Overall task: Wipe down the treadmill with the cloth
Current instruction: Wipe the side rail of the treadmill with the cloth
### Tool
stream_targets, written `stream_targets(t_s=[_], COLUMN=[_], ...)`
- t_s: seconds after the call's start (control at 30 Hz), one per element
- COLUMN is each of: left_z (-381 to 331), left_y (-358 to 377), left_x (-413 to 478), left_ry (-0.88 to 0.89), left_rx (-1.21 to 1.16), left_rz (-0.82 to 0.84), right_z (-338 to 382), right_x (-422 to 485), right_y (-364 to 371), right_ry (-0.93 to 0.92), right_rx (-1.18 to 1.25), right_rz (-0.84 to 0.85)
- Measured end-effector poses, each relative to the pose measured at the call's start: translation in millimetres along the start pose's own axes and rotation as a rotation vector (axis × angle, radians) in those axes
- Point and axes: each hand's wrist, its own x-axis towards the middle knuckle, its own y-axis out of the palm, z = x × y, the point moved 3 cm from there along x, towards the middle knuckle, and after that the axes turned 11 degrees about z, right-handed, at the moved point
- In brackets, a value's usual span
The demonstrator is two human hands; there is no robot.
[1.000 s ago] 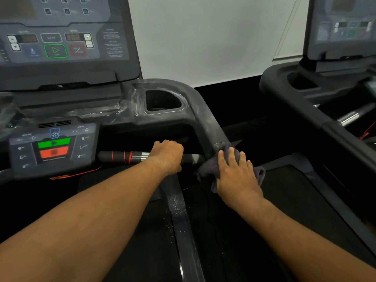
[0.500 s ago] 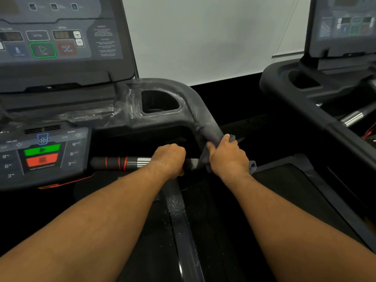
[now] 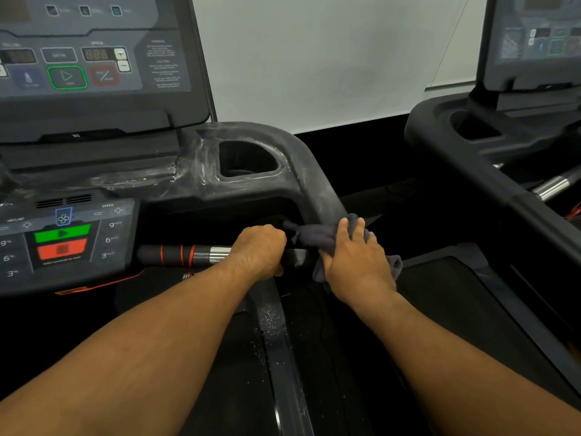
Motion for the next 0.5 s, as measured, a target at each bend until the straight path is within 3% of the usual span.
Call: stream_targets(t_s=[0.17, 0.37, 0.5], left_z=[1, -2, -4], left_y=[-1, -3, -3], left_x=[-4, -8, -9], left_ry=[-0.002, -0.025, -0.032], left_rx=[-0.005, -0.011, -0.008], left_rz=[-0.005, -0.008, -0.012], right_z=[-4, -25, -28], right_x=[20, 27, 20], right_y=[-18, -22, -20], right_ry=[0.032, 0.165, 0.172], right_rx=[0.231, 0.669, 0.638], right_rz=[-0.021, -0.070, -0.119])
